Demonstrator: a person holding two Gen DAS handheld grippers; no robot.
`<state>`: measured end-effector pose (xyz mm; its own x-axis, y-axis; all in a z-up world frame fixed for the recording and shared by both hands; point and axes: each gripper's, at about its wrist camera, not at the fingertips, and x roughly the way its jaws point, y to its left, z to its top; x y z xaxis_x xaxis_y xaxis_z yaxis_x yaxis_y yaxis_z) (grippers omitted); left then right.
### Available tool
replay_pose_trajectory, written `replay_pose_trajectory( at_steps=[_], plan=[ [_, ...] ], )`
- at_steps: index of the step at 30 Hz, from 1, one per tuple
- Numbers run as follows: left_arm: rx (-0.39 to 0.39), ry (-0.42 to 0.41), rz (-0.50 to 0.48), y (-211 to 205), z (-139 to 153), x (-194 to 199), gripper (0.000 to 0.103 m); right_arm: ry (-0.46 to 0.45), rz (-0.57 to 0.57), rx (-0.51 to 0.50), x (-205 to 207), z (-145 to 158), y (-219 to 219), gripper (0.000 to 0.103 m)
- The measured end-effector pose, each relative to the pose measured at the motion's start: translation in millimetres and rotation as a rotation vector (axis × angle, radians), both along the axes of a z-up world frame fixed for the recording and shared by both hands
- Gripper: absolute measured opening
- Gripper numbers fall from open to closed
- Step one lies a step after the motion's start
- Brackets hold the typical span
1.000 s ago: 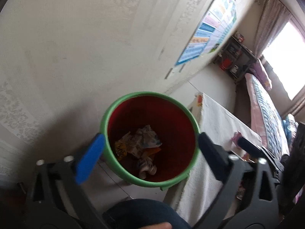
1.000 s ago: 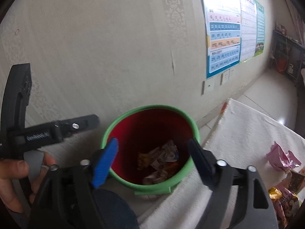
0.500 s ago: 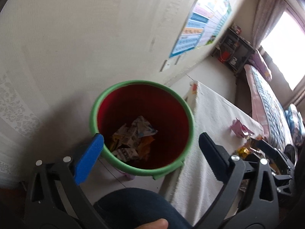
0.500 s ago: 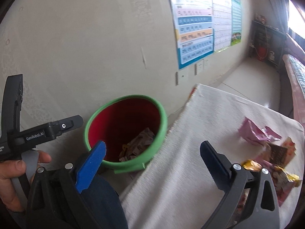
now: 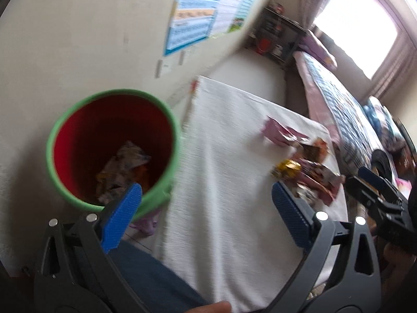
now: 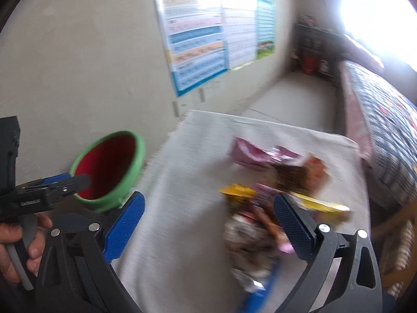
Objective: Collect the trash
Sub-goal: 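Move both grippers back toward the trash pile on the table, then grasp the crumpled white paper with the left gripper while the right grasps the pink wrapper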
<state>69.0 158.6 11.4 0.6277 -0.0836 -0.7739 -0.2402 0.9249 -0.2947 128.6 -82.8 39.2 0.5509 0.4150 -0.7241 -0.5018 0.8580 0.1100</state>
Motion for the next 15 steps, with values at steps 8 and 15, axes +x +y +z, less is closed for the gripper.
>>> replay_pose_trajectory(
  at_steps=[8,15],
  plan=[
    [-0.021,0.006,-0.129,-61,-3,20,0.098,0.014,-0.123,-0.022,4,-12,-76,0.096],
    [-0.027,0.024,-0.232,-107,-11,32,0.097,0.046,-0.164,0.002,4,-21,-110,0.096]
  ],
)
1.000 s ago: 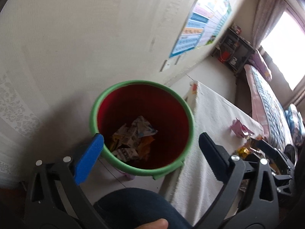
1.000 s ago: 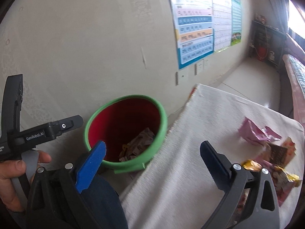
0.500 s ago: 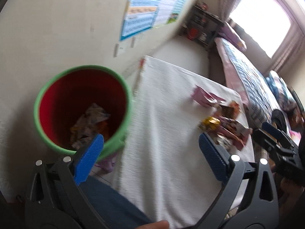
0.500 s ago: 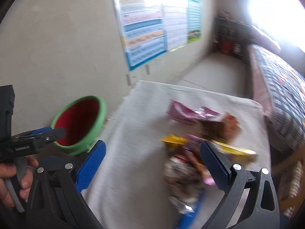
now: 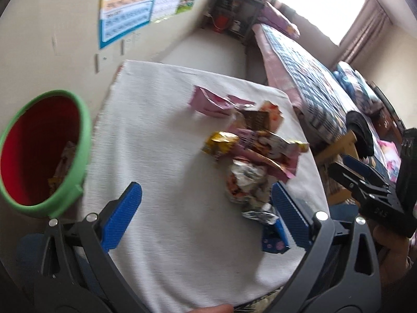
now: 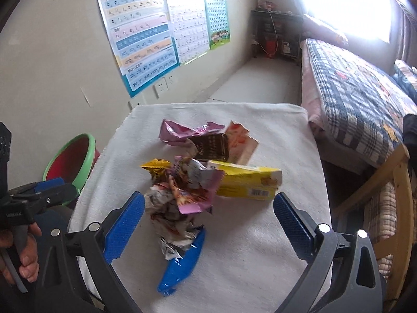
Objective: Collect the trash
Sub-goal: 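Grasp the crumpled white paper with the left gripper while the right grasps the pink wrapper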
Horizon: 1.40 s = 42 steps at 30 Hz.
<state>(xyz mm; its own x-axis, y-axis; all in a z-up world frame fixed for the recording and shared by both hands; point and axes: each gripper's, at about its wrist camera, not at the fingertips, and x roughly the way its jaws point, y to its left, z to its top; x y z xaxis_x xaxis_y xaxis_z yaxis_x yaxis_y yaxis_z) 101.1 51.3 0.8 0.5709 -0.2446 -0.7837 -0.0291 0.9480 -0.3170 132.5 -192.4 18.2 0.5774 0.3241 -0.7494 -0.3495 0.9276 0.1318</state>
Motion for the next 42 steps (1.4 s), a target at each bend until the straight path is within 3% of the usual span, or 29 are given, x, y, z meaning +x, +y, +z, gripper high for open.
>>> replay_pose_trajectory(
  at_steps=[8,13,22,27,29,31,39,42],
  plan=[
    [-0.043,0.043,-0.061,-31,-26,20,0.097,0.044,-0.024,0.041,9,-13,-22,0.085],
    [-0.05,0.076,-0.088,-41,-44,38,0.096,0.067,-0.033,0.056,11,-20,-28,0.084],
    [-0.097,0.152,-0.115,-47,-74,62,0.065,0.098,-0.027,0.072,17,-30,-27,0.083],
    [-0.143,0.17,-0.133,-46,-82,64,0.022,0.106,-0.014,0.081,24,-32,-19,0.081],
    [-0.142,0.163,-0.14,-44,-80,62,0.014,0.114,-0.005,0.091,28,-33,-13,0.078],
    [-0.152,0.154,-0.143,-41,-76,58,0.011,0.127,0.003,0.098,32,-37,-8,0.074],
    [-0.115,0.127,-0.114,-22,-64,43,0.009,0.226,-0.011,0.14,48,-65,4,0.04],
    [-0.116,0.131,-0.102,-17,-65,39,0.009,0.286,-0.019,0.165,52,-79,4,0.039]
  ],
)
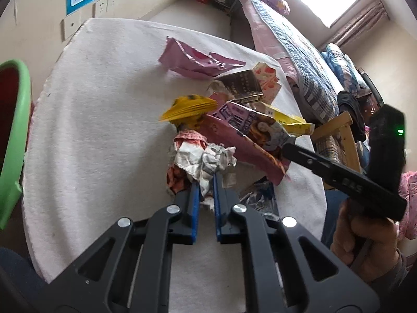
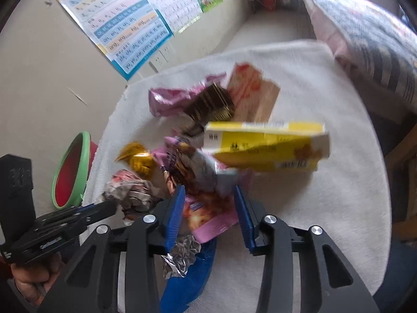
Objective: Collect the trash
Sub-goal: 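Grasp the crumpled white paper with the left gripper while the right grasps the pink wrapper, then carry the paper and pink wrapper over the red bucket and release both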
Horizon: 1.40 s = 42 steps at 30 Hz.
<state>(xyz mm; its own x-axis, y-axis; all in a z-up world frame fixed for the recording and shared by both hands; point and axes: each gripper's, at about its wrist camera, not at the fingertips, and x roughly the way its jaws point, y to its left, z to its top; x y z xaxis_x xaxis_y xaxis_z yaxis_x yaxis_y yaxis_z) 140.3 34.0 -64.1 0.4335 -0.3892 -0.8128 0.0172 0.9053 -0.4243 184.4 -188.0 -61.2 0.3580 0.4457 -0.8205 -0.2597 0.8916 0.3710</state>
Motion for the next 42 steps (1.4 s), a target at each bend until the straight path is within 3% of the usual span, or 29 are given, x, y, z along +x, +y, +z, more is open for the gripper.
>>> replay_pose_trajectory(
  at_steps=[4,6,8,13,16,18,21,27,42],
  plan=[
    [-0.004,0.003,0.007,2,-2,-5,0.009,-0.02,-0.027,-0.011,-1,-1,-4,0.042],
    [-0.002,-0.002,0.005,1,-1,-5,0.009,-0.06,-0.041,-0.02,-2,5,-8,0.057],
    [-0.003,-0.009,-0.001,0,2,-6,0.009,-0.087,-0.053,-0.04,-2,7,-11,0.057],
    [0.008,-0.022,-0.015,-6,6,-6,0.009,-0.009,-0.03,-0.013,14,-14,-10,0.057],
    [0.006,-0.023,-0.017,-5,6,-8,0.008,0.007,-0.005,0.038,18,-18,-7,0.041],
    [0.011,-0.022,-0.016,-3,6,-10,0.007,-0.001,0.015,0.046,16,-17,-3,0.022],
    [0.013,-0.02,-0.01,-1,5,-11,0.006,-0.008,0.041,0.064,9,-13,-1,0.015],
    [0.024,-0.027,0.0,0,9,-15,0.003,-0.04,0.061,0.095,-3,3,-1,0.009],
    [0.066,-0.087,0.042,11,39,-33,0.002,-0.152,0.105,0.079,-43,52,6,0.008]
  ],
)
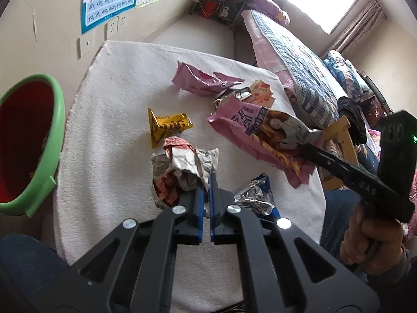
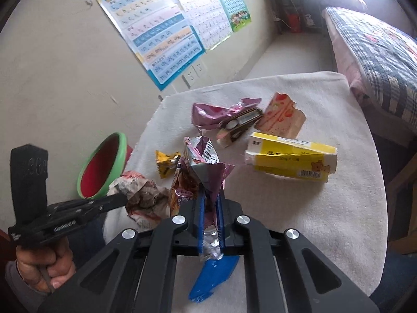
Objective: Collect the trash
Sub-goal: 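Carry the paper and pink wrapper over the red bucket and release both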
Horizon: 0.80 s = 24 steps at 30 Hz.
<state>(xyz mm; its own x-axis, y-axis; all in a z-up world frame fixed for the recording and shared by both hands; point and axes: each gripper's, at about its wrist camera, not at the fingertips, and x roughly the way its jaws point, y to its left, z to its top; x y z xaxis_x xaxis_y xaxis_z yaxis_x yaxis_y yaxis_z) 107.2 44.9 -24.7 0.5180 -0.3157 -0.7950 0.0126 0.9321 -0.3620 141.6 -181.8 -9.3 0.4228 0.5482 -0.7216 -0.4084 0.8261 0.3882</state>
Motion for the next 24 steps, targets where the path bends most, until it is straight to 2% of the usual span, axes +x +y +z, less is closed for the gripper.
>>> replay_pose_trajectory(
  at_steps=[5,13,24],
  plan=[
    [0.014,-0.036,0.029,8,15,-3,0.002,-0.081,0.0,-0.035,-9,17,6,0.008],
    [0.028,-0.085,0.094,37,36,-5,0.002,-0.127,0.005,-0.008,-4,35,20,0.008],
    [0.051,-0.129,0.227,103,57,-19,0.002,-0.171,0.109,0.035,3,57,91,0.008]
  ],
)
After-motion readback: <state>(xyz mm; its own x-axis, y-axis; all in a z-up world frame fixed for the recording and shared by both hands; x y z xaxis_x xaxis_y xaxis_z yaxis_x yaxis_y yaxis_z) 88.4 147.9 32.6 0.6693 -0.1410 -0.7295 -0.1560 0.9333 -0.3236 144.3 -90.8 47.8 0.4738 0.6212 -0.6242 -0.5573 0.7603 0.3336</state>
